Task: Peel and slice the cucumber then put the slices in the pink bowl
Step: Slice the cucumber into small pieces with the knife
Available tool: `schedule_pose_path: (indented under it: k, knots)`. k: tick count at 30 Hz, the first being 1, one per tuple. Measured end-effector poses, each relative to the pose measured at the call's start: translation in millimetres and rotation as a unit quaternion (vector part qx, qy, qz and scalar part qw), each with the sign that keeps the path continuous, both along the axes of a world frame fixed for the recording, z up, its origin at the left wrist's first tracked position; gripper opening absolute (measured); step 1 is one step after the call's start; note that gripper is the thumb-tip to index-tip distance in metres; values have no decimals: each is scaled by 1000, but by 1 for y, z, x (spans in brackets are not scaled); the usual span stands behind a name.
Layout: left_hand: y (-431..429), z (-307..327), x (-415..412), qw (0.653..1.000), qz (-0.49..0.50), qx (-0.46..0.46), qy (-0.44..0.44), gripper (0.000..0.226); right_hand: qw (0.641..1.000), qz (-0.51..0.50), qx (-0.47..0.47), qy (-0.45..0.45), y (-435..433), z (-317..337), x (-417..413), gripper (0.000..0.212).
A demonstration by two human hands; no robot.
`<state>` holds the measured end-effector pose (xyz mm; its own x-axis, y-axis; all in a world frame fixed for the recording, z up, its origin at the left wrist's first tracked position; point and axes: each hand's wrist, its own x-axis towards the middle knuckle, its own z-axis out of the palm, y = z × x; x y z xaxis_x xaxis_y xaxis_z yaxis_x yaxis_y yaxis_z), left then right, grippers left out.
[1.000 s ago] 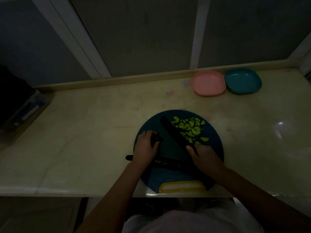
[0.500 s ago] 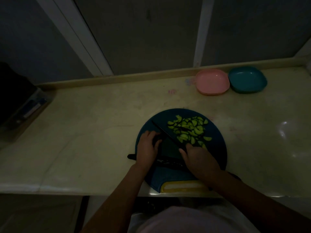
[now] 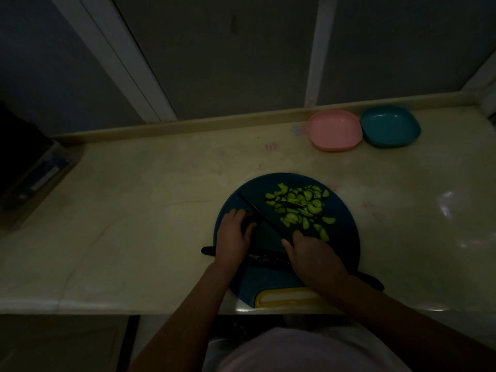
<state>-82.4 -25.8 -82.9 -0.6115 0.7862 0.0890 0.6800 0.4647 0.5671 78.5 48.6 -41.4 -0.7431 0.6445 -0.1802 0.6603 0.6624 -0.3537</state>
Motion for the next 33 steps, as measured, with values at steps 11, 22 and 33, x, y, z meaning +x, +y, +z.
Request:
schedule_pose_path:
  k: [11, 22, 33]
  knots:
    - [1, 0, 0, 1000, 0, 14, 2, 11, 999, 26, -16, -14, 0, -6, -15, 37]
    - [0, -2, 0, 1000, -5, 12, 7, 15, 1000, 21, -9, -4, 15, -3, -12, 42]
    - [0, -1, 1, 1000, 6, 20, 3, 9, 1000, 17, 2, 2, 2, 6, -9, 40]
